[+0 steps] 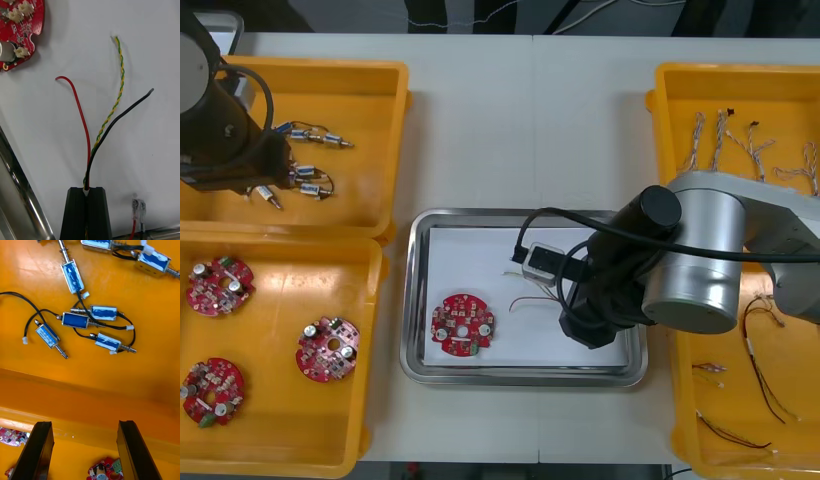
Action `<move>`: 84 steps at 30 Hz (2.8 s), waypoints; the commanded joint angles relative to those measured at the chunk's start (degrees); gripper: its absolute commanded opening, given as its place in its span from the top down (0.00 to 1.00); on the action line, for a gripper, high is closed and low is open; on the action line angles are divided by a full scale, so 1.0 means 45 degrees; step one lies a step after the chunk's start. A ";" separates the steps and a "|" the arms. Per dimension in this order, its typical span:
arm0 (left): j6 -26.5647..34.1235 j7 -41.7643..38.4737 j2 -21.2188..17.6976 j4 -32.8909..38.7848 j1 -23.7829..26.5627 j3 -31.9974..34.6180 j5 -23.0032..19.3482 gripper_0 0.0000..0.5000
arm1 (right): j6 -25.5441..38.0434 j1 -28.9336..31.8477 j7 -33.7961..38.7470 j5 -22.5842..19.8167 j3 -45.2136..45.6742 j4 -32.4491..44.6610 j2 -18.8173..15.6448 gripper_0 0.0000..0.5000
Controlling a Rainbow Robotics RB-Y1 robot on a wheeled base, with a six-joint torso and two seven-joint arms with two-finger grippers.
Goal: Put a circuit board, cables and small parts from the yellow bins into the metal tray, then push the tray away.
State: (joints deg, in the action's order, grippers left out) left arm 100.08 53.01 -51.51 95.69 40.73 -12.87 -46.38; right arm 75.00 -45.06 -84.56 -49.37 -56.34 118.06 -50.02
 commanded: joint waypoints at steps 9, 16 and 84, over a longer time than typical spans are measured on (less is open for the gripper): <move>-0.0835 0.3123 -0.0720 -0.1245 0.0774 0.0986 0.0462 0.00 | -0.0436 0.0930 0.0120 0.0405 -0.0156 -0.0259 0.0568 0.94; -0.1811 0.3455 -0.0701 -0.1929 0.0755 0.0986 0.0658 0.00 | -0.0924 0.1126 0.0296 0.0483 -0.0175 -0.0259 0.0568 0.57; -0.6714 0.2830 0.0627 -0.4136 -0.1120 -0.1436 0.1751 0.24 | 0.7778 0.1126 0.3928 -0.3130 1.1739 0.2476 0.0022 0.00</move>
State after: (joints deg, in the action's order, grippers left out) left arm 70.58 67.56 -49.42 76.67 36.62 -18.76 -39.21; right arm 109.80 -40.31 -68.52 -62.34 -7.17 131.13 -48.34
